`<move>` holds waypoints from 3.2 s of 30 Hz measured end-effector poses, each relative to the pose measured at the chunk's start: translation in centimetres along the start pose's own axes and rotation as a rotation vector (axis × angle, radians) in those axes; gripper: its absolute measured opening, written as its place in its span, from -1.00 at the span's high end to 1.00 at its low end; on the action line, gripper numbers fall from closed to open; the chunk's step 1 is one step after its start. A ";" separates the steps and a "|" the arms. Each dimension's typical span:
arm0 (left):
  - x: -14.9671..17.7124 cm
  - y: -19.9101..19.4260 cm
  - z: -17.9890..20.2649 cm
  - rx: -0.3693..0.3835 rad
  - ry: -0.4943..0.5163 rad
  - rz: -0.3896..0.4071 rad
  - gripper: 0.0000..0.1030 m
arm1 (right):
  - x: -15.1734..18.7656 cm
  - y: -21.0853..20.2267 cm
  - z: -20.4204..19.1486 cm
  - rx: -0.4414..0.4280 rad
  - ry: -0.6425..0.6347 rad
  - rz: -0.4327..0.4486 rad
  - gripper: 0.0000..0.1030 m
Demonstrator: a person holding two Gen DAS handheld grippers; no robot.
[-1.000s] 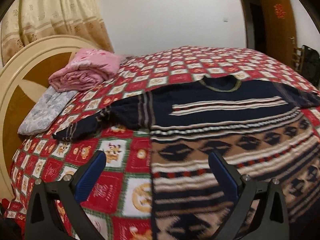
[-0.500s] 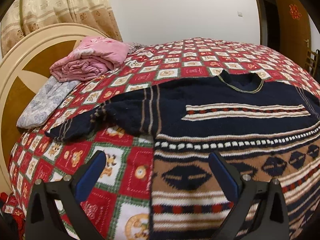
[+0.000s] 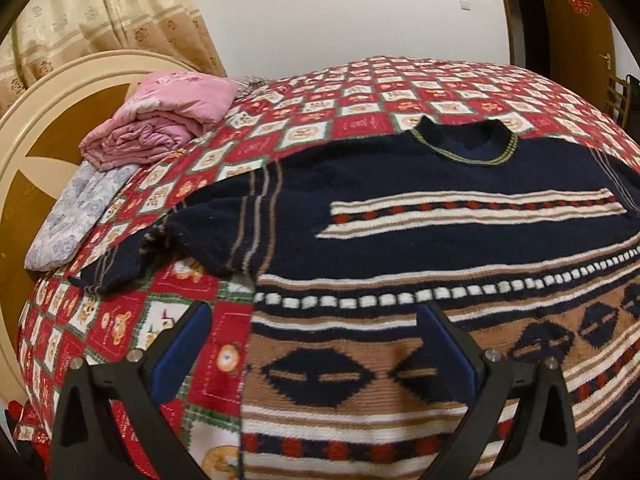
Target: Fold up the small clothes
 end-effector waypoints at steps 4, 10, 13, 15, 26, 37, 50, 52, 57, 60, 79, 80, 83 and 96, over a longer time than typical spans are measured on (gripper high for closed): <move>-0.1 -1.0 0.8 0.034 0.012 0.009 -1.00 | -0.1 -0.9 -1.1 -0.024 -0.024 -0.007 0.79; -0.2 -2.1 0.3 0.070 -0.003 0.031 -1.00 | 1.4 -5.3 -10.8 -0.108 -0.245 0.038 0.79; -0.1 -2.4 -0.4 0.092 -0.020 0.033 -1.00 | 4.0 -7.8 -18.6 -0.189 -0.402 0.040 0.80; 0.0 -2.7 -0.8 0.102 -0.025 0.040 -1.00 | 6.9 -9.3 -24.4 -0.248 -0.513 0.037 0.80; 0.7 -3.3 -2.6 0.144 -0.036 0.041 -1.00 | 28.7 -5.9 -41.7 -0.445 -0.854 -0.211 0.77; -2.3 -4.3 2.4 0.323 -0.006 0.057 -1.00 | 29.4 -7.9 -34.6 -0.683 -0.718 -0.282 -0.30; -9.6 -2.6 21.3 0.477 0.150 0.027 -0.73 | 18.7 -7.8 -20.5 -0.548 -0.377 0.005 -0.51; -9.8 -1.2 22.7 0.477 0.157 -0.015 -0.73 | 19.0 -7.7 -20.1 -0.564 -0.376 -0.008 -0.51; -8.8 1.0 23.8 0.488 0.130 -0.132 -0.23 | 19.5 -7.6 -19.8 -0.556 -0.400 -0.008 -0.51; -8.5 0.8 24.1 0.504 0.105 -0.145 -0.15 | 19.3 -7.6 -19.6 -0.556 -0.389 0.007 -0.51; -12.1 -1.4 20.5 0.589 0.073 -0.092 0.80 | 18.5 -7.5 -18.5 -0.543 -0.324 0.042 -0.51; -12.4 -1.5 19.8 0.590 0.071 -0.094 0.80 | 18.5 -7.5 -18.5 -0.544 -0.325 0.042 -0.51; -13.0 -1.3 17.8 0.568 0.073 -0.091 0.80 | 18.7 -7.5 -18.7 -0.545 -0.327 0.042 -0.51; -12.5 3.7 13.4 0.471 0.062 -0.168 0.81 | 19.4 -7.6 -19.6 -0.552 -0.370 0.031 -0.51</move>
Point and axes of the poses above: each gripper's, at about its wrist camera, not at the fingertips, and y roughly the way its jaws point, z to its right, x to its underside, the point moved 8 cm from there along y, roughly the way its jaws point, and after that the axes turned 13 degrees about -x, right-handed, at the moved point
